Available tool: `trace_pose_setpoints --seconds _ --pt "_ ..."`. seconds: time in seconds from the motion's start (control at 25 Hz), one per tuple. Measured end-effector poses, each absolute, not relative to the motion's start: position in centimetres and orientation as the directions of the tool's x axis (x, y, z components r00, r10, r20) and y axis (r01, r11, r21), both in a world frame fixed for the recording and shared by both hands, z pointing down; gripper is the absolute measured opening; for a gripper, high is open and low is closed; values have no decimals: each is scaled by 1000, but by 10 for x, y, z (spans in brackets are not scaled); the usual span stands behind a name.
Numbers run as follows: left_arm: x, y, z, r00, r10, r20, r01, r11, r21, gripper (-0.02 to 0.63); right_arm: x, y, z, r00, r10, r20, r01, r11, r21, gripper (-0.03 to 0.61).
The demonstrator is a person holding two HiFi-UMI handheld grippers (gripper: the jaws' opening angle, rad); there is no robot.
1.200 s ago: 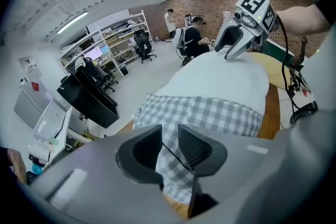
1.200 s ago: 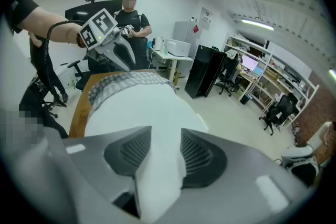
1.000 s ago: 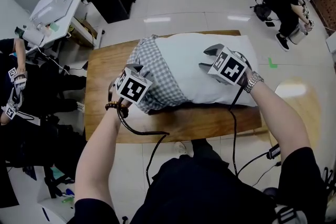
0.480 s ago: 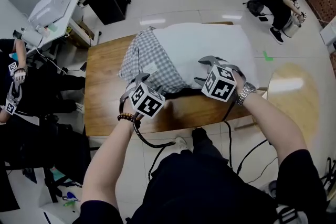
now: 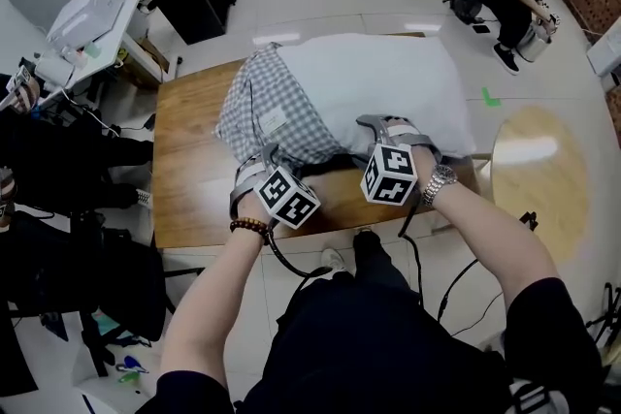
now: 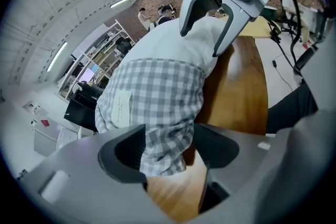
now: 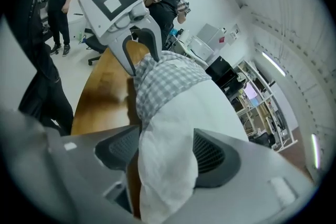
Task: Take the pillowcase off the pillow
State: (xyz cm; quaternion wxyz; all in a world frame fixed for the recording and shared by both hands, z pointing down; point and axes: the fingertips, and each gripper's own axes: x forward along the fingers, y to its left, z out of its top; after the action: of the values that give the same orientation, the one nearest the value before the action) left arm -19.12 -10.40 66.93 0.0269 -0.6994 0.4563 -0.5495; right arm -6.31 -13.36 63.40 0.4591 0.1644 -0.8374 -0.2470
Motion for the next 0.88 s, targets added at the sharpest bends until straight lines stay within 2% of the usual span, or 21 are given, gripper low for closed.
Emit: trace_pose_setpoints --seconds 0.24,0.28,0.32,0.4,0.44,0.56,0.88 --pt "-197 -112 694 -87 -685 724 -547 -574 -609 296 -62 -148 658 -467 -575 672 12 755 655 328" --pt "-200 -114 696 -94 -690 718 -545 -568 -617 282 -61 -151 662 -453 -587 671 22 745 667 327" --pt "-203 -116 696 -101 -698 709 -545 -558 -626 239 -60 -155 664 -440 -601 668 26 734 678 320" --pt "-212 -119 692 -112 -710 695 -546 -540 -640 132 -57 -161 662 -426 -627 652 17 715 699 192" --pt "-216 -119 690 -112 -710 695 -550 -538 -638 103 -56 -163 658 -423 -638 644 10 707 707 132" --pt "-223 -115 687 -100 -703 704 -569 -540 -620 34 -50 -165 650 -419 -655 629 -12 696 718 26" --pt "-237 -105 675 -111 -715 691 -583 -516 -628 14 -29 -168 634 -433 -662 612 -80 704 706 9"
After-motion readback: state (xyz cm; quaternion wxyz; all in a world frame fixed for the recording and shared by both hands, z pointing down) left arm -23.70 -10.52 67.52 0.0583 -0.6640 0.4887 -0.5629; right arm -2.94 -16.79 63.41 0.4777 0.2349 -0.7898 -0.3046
